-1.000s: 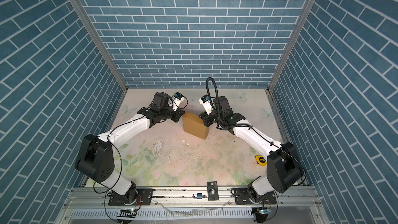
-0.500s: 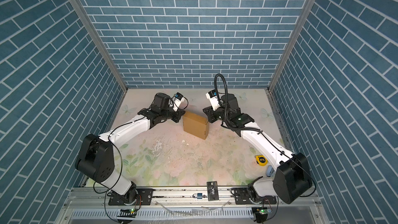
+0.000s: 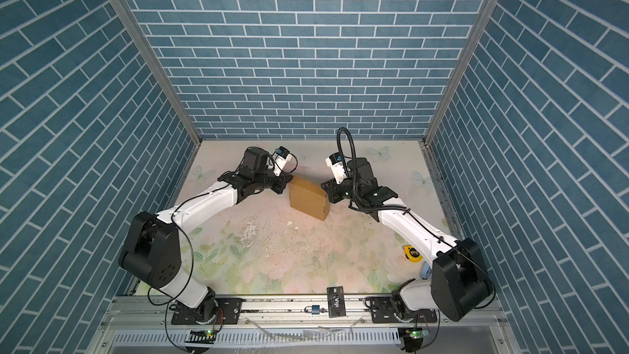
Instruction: Fold the paper box
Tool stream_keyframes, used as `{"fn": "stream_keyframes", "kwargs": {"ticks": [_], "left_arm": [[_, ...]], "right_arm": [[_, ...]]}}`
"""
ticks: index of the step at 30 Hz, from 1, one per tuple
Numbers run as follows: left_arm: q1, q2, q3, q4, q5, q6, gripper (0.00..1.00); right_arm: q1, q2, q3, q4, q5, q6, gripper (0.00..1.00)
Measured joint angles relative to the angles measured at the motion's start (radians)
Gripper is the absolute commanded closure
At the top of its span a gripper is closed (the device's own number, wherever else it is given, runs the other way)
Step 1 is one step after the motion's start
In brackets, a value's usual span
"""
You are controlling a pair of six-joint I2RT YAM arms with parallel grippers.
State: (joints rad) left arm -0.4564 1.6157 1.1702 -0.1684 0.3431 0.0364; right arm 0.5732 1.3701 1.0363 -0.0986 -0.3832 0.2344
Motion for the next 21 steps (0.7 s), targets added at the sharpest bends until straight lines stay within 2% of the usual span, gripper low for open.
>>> {"fn": "stream_keyframes", "kwargs": {"ticks": [12,21], "left_arm": [[0.000,0.001,0.010,-0.023,-0.002,0.002,0.92],[-0.002,0.004,0.018,-0.048,-0.008,0.011,0.68]], "right_arm": [[0.013,0.005,-0.106,0.099,-0.007,0.031,0.89],[0.016,0.005,-0.106,0.099,-0.003,0.027,0.89]]}}
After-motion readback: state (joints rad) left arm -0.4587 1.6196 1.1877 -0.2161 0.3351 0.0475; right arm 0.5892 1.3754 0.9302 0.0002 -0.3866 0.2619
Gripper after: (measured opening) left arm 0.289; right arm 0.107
